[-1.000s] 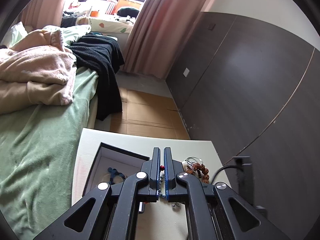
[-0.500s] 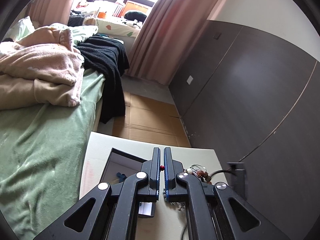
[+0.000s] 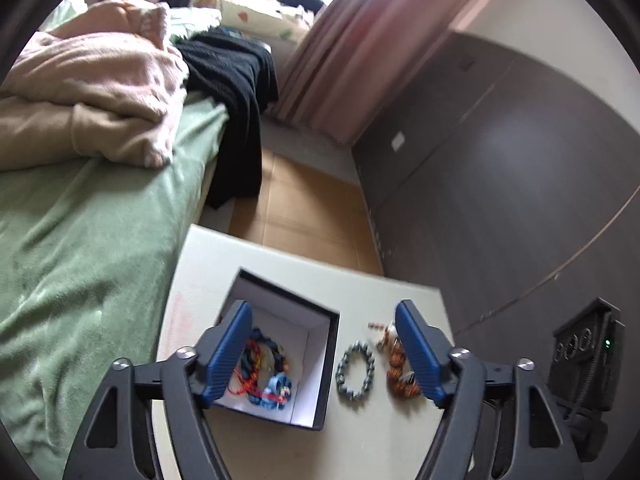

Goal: Organize jewelry
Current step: 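Grasp the silver chain pendant with the right tool and lift it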

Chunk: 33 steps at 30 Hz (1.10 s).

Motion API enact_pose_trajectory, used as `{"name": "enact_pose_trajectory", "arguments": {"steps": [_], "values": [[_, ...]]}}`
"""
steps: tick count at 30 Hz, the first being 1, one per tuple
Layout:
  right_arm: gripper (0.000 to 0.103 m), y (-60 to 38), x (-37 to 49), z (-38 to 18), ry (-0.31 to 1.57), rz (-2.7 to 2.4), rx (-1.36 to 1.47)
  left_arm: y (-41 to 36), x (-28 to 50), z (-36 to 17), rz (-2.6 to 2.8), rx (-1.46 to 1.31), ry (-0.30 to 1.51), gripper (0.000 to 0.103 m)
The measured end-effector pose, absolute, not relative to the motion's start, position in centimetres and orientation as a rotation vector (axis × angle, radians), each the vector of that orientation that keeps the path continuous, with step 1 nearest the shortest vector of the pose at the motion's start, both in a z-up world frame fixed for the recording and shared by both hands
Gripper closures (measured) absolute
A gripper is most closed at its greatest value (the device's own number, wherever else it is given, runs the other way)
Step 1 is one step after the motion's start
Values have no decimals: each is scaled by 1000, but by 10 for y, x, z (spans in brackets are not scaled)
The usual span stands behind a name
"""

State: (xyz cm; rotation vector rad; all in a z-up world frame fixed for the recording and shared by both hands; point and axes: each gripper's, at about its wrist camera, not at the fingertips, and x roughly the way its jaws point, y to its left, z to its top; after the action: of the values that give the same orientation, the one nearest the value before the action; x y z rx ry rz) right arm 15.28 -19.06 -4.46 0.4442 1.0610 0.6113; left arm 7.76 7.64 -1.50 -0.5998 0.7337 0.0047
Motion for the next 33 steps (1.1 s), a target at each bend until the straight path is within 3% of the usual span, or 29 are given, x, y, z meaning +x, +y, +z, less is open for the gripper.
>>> {"name": "enact_pose_trajectory", "arguments": {"steps": [31, 33], "values": [[87, -146, 120, 181, 651, 733, 341, 117, 64, -6, 90, -650, 693, 27], [87, -142, 117, 190, 635, 730, 342, 125, 61, -5, 98, -666, 682, 22]]}}
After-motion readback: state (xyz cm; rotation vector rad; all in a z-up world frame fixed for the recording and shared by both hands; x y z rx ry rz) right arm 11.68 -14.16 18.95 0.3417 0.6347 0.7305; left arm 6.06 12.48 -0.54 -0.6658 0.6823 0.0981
